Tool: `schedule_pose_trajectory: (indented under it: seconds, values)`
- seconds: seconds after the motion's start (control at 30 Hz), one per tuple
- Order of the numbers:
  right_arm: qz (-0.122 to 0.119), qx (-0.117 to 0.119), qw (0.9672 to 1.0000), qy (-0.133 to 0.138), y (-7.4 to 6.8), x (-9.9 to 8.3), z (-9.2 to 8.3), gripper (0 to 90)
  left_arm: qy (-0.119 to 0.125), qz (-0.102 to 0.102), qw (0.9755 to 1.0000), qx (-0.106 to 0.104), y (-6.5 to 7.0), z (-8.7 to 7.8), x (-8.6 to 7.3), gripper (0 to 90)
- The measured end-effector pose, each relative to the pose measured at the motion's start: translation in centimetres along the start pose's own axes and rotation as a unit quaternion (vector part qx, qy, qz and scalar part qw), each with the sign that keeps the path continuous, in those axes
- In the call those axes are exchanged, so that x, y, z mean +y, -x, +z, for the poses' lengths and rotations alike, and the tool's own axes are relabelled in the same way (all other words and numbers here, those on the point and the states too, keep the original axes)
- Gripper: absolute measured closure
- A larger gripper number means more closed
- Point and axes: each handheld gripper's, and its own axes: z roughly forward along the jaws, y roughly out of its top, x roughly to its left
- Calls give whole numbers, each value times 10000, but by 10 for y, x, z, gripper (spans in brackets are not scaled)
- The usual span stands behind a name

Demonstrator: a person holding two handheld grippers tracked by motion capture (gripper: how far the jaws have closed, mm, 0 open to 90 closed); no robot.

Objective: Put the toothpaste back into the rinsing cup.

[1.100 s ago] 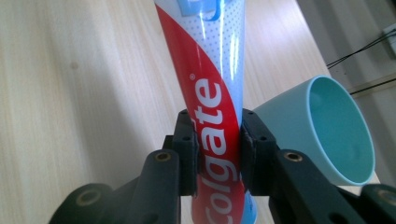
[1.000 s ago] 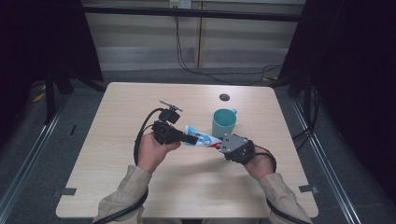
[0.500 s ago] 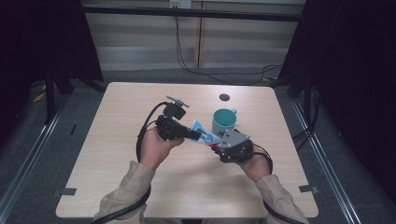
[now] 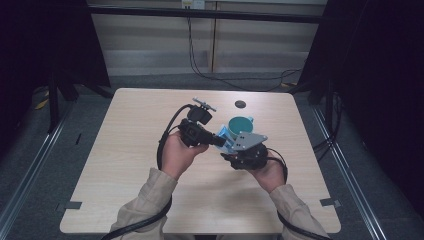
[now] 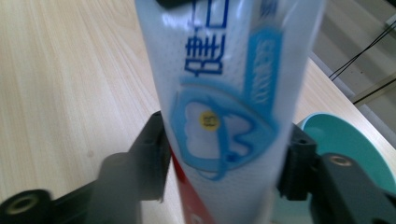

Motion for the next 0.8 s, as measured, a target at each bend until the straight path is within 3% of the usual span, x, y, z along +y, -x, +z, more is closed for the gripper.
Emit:
schedule_pose_trajectory:
  seconds: [0.17,0.2,0.33,0.43,0.5,0.57,0.63,0.7,0.8]
  values:
    - [35,74,9999,-90,0,1,2,511,85,-35,10000,-14,1,2,0,854]
    - [129,129,9998,-57,1,1,1,577,125,-67,9999,-90,0,1,0,851]
    - [215,149,9997,-27,3,2,0,657,177,-159,9995,-195,-3,0,0,821]
    - [170,151,9997,0,3,3,-1,719,393,-93,9990,-215,-5,-3,-2,735]
    - [167,62,9998,8,4,3,-3,740,550,-70,9984,-99,-6,-4,-4,557]
    - [128,40,9999,-5,6,4,-4,744,606,-61,9981,-79,-8,-7,-5,452]
    - [120,70,9999,-69,9,4,-5,745,739,76,9972,116,-8,-12,-5,333]
    - [166,64,9997,-149,12,3,-5,746,876,73,9961,30,-8,-17,-6,305]
    - [302,81,9994,-177,19,-2,-6,745,962,229,9948,227,-8,-25,-11,261]
